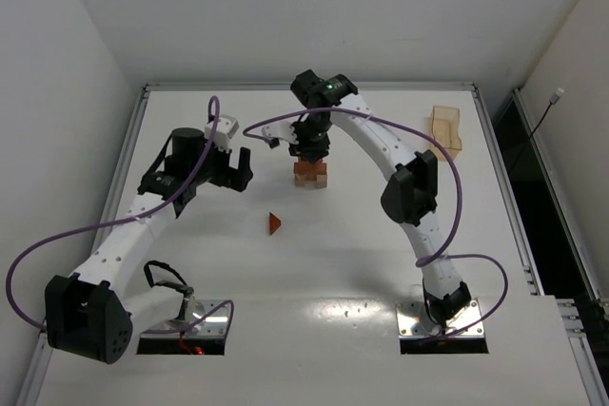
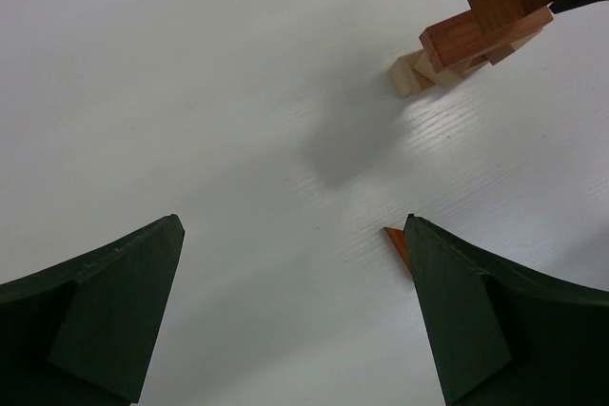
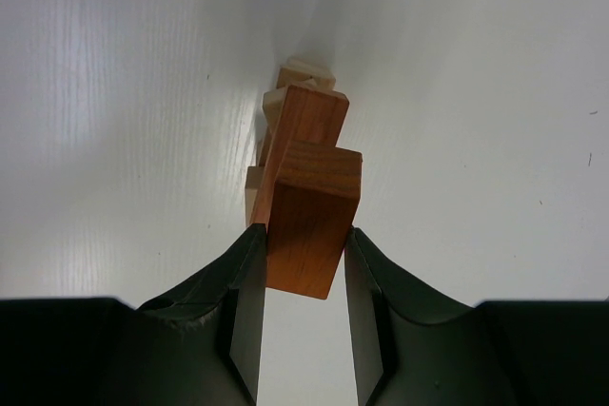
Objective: Build the wood block tower
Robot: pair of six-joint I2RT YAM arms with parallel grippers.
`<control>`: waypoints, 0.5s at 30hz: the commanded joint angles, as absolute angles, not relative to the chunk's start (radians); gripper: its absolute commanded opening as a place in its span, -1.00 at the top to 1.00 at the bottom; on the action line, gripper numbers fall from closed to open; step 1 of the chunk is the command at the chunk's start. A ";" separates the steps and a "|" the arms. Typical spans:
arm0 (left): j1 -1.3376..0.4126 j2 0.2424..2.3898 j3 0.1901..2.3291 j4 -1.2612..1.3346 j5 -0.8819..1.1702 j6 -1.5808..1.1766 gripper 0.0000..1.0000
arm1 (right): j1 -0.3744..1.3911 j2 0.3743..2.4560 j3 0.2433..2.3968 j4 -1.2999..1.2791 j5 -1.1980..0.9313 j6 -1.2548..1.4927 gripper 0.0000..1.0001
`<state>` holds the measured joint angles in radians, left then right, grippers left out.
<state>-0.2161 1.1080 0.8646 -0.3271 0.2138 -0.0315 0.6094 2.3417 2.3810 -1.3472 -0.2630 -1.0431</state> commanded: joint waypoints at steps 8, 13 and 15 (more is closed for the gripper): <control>-0.204 1.117 0.865 -0.293 0.238 -0.043 -1.00 | 0.620 2.338 2.349 -1.408 -0.276 -1.031 0.91; -0.204 1.117 0.865 -0.293 0.238 -0.043 -1.00 | 0.620 2.338 2.349 -1.408 -0.267 -1.031 0.91; -0.204 1.117 0.865 -0.284 0.238 -0.043 -1.00 | 0.620 2.338 2.349 -1.408 -0.267 -1.031 0.91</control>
